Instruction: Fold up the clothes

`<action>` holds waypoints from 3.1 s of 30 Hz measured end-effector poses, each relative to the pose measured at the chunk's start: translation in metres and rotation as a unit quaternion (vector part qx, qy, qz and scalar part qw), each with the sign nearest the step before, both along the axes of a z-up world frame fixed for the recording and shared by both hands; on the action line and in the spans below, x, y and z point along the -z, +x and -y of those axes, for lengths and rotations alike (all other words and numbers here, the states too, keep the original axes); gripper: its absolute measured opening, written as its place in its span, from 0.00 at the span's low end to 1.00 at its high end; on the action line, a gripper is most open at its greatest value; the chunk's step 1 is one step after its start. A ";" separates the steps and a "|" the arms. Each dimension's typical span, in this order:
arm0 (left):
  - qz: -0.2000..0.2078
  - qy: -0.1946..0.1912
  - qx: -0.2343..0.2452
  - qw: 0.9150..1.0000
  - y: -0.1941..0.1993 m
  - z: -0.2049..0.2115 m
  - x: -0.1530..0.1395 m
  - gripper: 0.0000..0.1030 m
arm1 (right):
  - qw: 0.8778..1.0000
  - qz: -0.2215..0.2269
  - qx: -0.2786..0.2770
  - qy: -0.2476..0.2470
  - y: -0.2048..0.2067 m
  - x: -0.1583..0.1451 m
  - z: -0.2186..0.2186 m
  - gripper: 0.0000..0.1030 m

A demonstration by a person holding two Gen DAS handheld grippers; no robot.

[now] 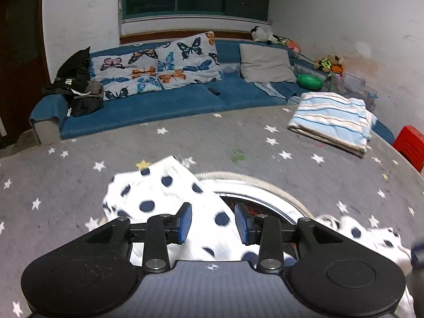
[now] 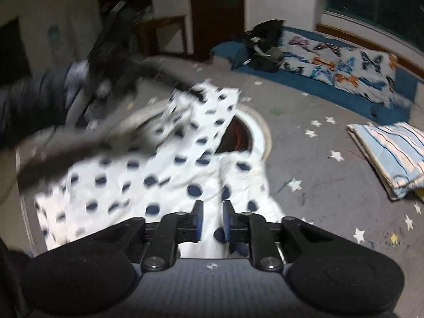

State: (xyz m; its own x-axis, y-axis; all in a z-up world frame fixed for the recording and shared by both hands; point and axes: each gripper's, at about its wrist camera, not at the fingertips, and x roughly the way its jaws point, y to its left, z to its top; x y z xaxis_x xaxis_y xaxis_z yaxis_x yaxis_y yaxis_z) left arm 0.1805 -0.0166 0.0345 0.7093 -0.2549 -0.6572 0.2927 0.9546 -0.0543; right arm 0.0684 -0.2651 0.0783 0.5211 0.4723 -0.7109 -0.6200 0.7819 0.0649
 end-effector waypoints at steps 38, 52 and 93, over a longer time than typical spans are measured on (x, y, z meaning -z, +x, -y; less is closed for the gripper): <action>-0.022 0.015 -0.042 0.999 -0.044 -0.043 0.028 0.46 | 0.974 0.095 0.128 -0.161 0.155 0.021 0.010 0.23; -0.046 0.009 -0.019 0.999 0.070 -0.019 0.028 0.27 | 0.986 -0.034 0.153 -0.051 0.176 0.077 0.018 0.28; -0.024 0.006 -0.037 0.999 -0.051 -0.043 0.031 0.24 | 0.997 -0.010 0.069 -0.027 0.094 0.051 -0.008 0.44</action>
